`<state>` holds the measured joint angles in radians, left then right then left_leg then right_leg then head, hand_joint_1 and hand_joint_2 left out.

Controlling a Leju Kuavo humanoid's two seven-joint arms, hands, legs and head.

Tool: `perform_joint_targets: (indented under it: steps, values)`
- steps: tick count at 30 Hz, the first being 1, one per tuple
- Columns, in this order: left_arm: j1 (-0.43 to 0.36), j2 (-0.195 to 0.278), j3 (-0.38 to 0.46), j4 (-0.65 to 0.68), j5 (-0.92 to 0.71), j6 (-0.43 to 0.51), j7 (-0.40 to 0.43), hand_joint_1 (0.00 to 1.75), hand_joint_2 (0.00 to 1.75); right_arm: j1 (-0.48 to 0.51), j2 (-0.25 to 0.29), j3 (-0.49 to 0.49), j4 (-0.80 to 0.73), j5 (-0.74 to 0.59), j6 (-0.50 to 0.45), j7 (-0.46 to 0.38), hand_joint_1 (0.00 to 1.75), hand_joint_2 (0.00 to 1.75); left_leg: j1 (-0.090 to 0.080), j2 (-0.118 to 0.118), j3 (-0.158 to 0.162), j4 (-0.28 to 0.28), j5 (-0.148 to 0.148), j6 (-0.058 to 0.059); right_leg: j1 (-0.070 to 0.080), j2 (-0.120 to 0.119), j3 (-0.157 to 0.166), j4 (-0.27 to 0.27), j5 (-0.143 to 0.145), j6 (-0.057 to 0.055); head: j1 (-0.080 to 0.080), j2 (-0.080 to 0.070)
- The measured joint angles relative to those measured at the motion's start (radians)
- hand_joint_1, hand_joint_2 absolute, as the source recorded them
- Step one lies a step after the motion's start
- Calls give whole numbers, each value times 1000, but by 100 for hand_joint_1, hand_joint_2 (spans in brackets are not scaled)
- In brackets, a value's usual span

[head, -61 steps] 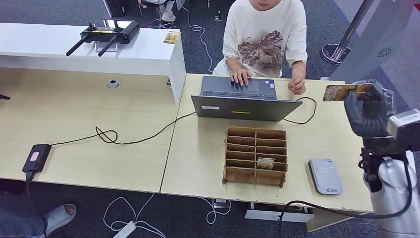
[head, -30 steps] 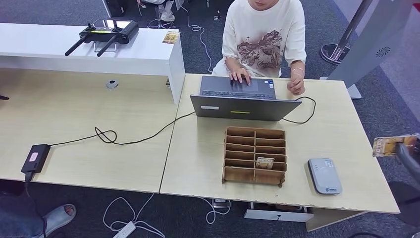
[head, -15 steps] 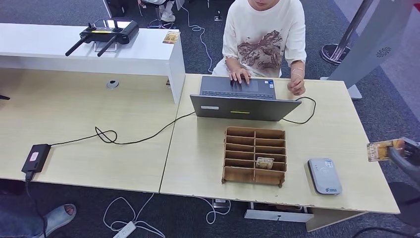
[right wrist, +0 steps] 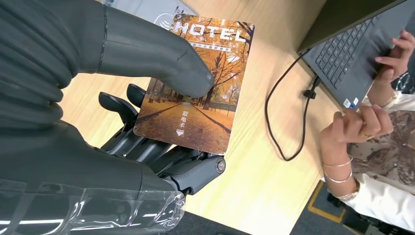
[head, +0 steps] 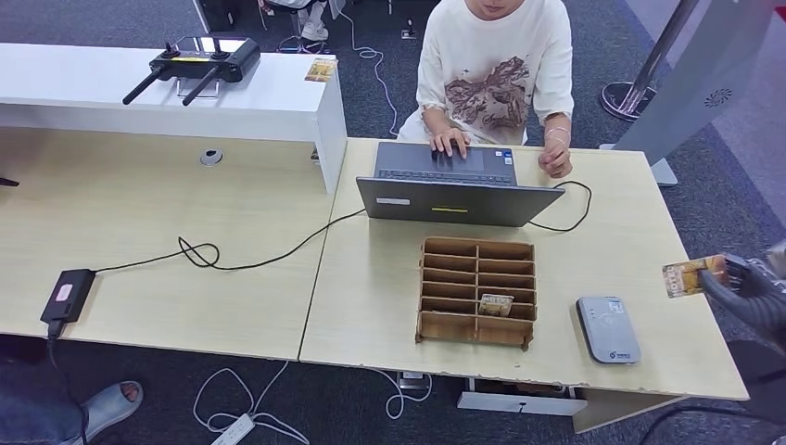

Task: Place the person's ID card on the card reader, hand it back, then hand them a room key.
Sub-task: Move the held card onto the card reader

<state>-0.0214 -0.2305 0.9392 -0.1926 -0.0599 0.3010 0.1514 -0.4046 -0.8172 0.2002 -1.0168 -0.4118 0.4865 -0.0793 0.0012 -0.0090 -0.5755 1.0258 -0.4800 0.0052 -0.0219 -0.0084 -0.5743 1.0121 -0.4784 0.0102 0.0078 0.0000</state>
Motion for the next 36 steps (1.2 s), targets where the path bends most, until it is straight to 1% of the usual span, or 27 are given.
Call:
perform_joint_targets:
  steps: [6, 18, 23, 29, 36]
  values:
    - [0, 0, 0, 0, -1, 2, 0, 0, 0, -65, 5, 72, 67, 17, -2, -14, 175, 175, 0, -1, 0, 0, 0, 0, 0, -1, 0, 0, 0, 0, 0, 0]
    - [0, 0, 0, 0, -1, 8, 0, 0, 0, -134, 31, 171, 154, 52, -15, -32, 175, 175, 0, -1, 0, 0, 0, 0, 0, -1, 0, 0, 0, 0, 0, 0]
    - [0, 0, 0, 0, 0, 11, 0, 0, 0, -142, 49, 198, 179, 57, -32, -45, 175, 175, 0, -1, 0, 0, 0, 0, 0, -1, 0, 0, 0, 0, 0, 0]
    - [0, 0, 0, 0, -1, 18, 6, 0, 0, -134, 76, 219, 191, 85, -74, -61, 175, 175, 0, -1, 0, 0, 0, 0, 0, -1, 0, 0, 0, 0, 0, 0]
    - [0, 0, 0, 0, -3, 23, 8, 0, 0, -134, 103, 235, 202, 106, -78, -61, 175, 175, 0, -1, 0, 0, 0, 0, 0, -1, 0, 0, 0, 0, 0, 0]
